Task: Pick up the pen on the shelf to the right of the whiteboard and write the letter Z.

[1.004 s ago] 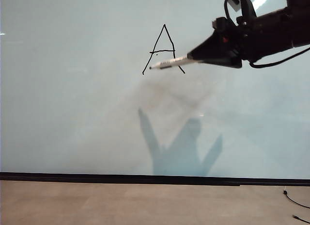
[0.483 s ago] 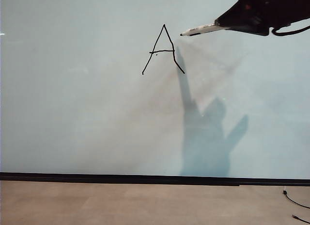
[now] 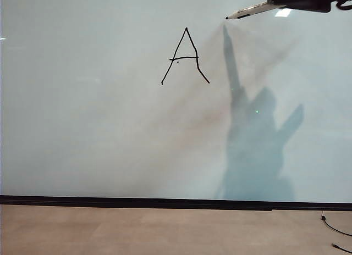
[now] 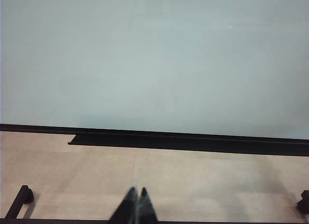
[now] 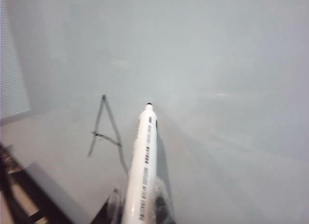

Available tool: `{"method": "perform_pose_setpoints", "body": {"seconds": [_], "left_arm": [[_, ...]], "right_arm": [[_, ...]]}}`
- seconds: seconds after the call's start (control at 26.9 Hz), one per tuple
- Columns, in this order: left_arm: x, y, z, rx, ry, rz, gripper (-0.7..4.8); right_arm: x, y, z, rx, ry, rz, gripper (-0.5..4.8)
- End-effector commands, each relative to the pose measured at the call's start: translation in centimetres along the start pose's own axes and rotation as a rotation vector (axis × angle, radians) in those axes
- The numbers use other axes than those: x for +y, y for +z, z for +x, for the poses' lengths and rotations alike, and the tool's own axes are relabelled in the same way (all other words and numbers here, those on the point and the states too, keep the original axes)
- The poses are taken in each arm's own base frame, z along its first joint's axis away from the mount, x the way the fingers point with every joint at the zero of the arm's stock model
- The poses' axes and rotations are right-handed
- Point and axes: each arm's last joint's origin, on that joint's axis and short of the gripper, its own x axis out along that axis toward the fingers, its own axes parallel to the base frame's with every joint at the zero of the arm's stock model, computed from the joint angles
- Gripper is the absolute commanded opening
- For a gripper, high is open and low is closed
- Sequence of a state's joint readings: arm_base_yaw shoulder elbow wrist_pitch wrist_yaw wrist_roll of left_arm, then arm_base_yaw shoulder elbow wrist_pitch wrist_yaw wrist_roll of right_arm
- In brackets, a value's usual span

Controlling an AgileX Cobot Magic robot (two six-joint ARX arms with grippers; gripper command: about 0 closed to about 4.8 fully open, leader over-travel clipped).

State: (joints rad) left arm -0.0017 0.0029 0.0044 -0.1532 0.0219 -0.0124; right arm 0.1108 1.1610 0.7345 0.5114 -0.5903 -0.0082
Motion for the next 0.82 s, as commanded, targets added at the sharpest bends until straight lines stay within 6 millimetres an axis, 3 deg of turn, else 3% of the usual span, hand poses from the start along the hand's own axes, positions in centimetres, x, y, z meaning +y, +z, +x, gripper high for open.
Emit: {"method": "perform_pose_setpoints", "body": {"seconds": [0.04,0.33,0.82], "left_arm": [[0.0,0.2,0.0,-0.013,-0.001,0.005,-0.04],[0.0,0.2,0.0,-0.013,-0.001,0.005,-0.04],[0.0,0.2,0.0,-0.013,-0.001,0.005,-0.04]], "right_arm": [[-0.7,0.7,-0.6,0.032,0.073,0.021,-0.09],[-1.7,0.7,-1.4,0.074,0.066,0.068,-0.09],[-1.7,1.8,-1.2,0.116,0.043,0.099,-0.09]]}}
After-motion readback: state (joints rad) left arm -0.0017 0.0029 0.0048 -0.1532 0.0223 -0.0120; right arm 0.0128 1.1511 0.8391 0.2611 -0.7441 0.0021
